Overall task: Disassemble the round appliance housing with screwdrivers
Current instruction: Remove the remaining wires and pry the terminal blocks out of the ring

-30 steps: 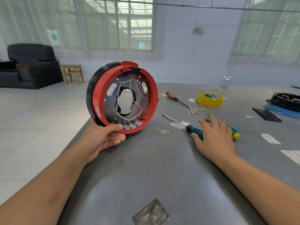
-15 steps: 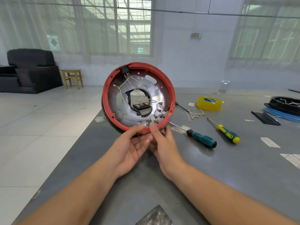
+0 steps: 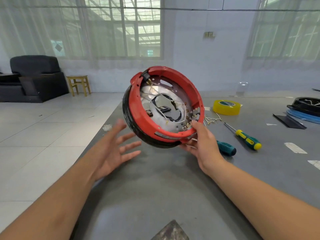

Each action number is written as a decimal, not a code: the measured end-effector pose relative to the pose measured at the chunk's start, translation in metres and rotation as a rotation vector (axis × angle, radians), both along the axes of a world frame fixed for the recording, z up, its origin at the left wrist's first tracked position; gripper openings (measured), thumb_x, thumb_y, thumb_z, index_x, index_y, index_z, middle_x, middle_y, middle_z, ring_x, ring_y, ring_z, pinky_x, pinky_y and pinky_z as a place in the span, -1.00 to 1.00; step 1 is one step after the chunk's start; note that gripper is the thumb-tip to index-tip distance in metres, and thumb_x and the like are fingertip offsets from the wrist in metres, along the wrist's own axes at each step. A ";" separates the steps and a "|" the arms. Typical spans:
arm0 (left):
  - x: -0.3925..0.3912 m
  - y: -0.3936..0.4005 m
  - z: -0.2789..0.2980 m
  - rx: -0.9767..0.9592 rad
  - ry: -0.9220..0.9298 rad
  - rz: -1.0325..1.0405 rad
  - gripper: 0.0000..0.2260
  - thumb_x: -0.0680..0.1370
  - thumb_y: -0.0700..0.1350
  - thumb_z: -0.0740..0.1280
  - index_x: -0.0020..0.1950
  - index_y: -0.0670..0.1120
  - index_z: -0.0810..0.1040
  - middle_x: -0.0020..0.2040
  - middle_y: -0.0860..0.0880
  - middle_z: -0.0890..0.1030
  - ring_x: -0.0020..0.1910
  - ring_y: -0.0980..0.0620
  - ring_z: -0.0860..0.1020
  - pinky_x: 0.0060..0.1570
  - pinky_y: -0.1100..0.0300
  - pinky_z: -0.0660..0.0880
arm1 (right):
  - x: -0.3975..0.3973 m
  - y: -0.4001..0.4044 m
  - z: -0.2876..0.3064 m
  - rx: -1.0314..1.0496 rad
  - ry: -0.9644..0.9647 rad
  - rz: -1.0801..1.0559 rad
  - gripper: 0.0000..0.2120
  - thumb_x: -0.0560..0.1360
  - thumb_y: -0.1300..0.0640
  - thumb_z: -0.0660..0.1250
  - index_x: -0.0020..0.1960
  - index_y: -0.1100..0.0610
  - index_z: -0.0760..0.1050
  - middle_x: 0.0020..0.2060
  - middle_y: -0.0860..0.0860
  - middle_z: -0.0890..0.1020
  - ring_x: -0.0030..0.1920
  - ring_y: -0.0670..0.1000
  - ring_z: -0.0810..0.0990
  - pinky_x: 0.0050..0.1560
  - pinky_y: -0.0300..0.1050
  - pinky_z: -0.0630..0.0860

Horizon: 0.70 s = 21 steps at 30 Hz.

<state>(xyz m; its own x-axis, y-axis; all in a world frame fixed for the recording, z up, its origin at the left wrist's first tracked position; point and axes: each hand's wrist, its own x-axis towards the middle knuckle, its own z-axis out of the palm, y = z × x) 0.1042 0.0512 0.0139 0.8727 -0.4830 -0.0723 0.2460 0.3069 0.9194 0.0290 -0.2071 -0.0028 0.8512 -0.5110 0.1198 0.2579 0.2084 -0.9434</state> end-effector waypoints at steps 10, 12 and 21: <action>0.017 0.035 0.007 -0.044 -0.008 -0.133 -0.15 0.45 0.45 0.41 0.45 -0.21 0.58 0.43 -0.25 0.58 0.40 -0.35 0.49 0.31 -0.27 0.53 | 0.002 -0.009 -0.005 -0.091 0.063 0.032 -0.68 0.25 -0.23 0.48 -0.40 -0.01 0.49 -0.45 0.03 0.45 -0.40 0.07 0.43 -0.17 0.00 0.36; 0.015 0.034 0.011 0.047 -0.027 -0.180 -0.19 0.40 0.44 0.47 0.38 -0.17 0.64 0.26 -0.24 0.66 0.20 -0.31 0.60 0.18 -0.22 0.63 | 0.002 -0.011 -0.007 -0.084 0.060 0.050 -0.67 0.26 -0.22 0.48 -0.39 -0.01 0.47 -0.46 0.03 0.43 -0.41 0.07 0.42 -0.16 0.03 0.35; 0.007 0.029 0.015 0.414 -0.115 -0.271 -0.31 0.10 0.39 0.66 0.16 0.14 0.73 0.15 -0.22 0.71 0.08 -0.26 0.72 0.19 -0.30 0.62 | -0.005 -0.014 -0.005 -0.059 0.000 0.180 -0.62 0.47 -0.28 0.42 -0.26 0.01 0.72 -0.34 -0.01 0.66 -0.26 0.01 0.68 -0.18 -0.12 0.62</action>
<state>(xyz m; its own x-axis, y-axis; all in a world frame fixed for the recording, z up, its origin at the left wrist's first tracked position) 0.1110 0.0801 0.0285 0.7338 -0.6440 -0.2163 0.1560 -0.1501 0.9763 0.0244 -0.2207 -0.0078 0.9285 -0.3420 0.1450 0.2211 0.1951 -0.9555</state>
